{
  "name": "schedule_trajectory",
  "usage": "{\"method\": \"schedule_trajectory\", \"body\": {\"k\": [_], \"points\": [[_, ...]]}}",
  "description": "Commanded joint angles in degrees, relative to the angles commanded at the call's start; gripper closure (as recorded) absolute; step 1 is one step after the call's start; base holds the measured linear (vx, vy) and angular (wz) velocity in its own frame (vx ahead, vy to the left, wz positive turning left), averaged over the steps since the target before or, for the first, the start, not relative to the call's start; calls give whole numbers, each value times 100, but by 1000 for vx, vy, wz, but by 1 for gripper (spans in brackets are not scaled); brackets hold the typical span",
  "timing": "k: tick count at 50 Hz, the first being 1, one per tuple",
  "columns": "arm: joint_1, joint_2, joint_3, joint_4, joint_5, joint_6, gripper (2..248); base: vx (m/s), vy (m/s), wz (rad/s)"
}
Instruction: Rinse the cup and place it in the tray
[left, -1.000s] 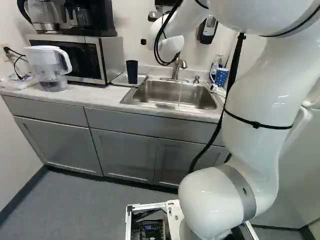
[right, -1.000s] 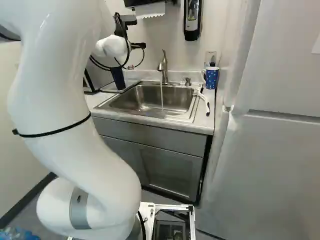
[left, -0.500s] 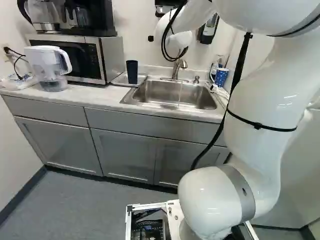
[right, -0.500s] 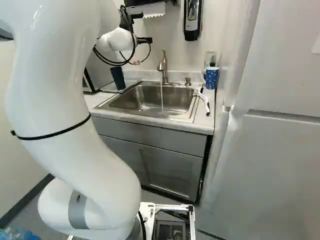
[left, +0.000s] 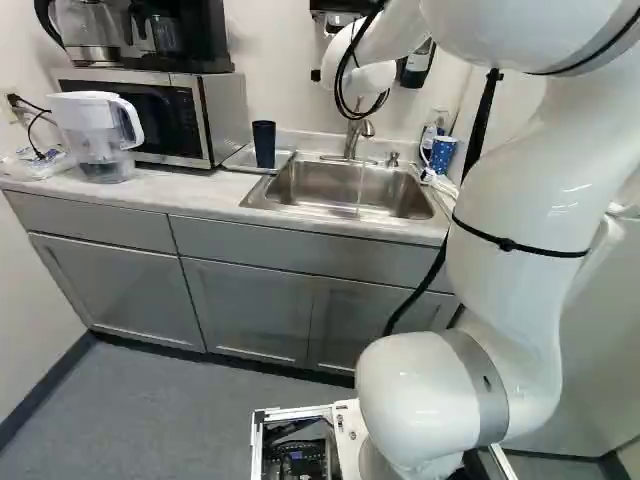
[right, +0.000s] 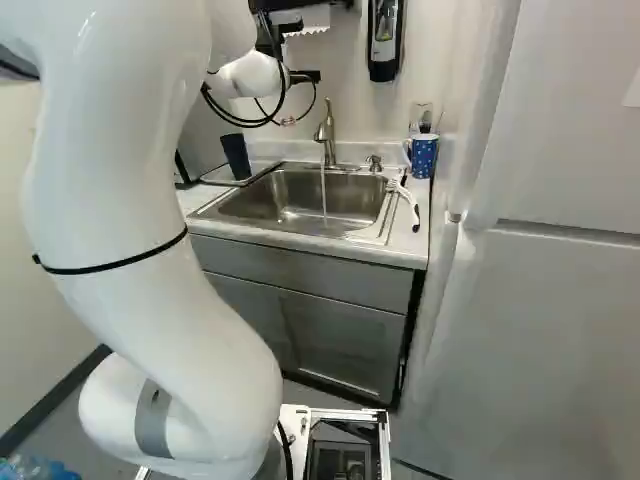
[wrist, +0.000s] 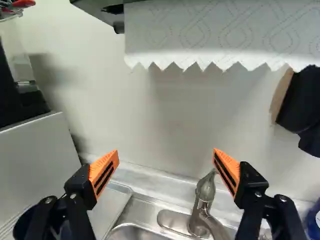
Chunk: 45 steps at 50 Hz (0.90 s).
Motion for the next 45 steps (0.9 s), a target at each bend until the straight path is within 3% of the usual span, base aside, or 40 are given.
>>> {"method": "schedule_trajectory", "body": {"k": [17, 45], "points": [[-129, -428, -472, 0, 0, 0, 3, 0, 0, 0], [-164, -1099, -1241, 0, -211, 0, 3, 0, 0, 0]]}}
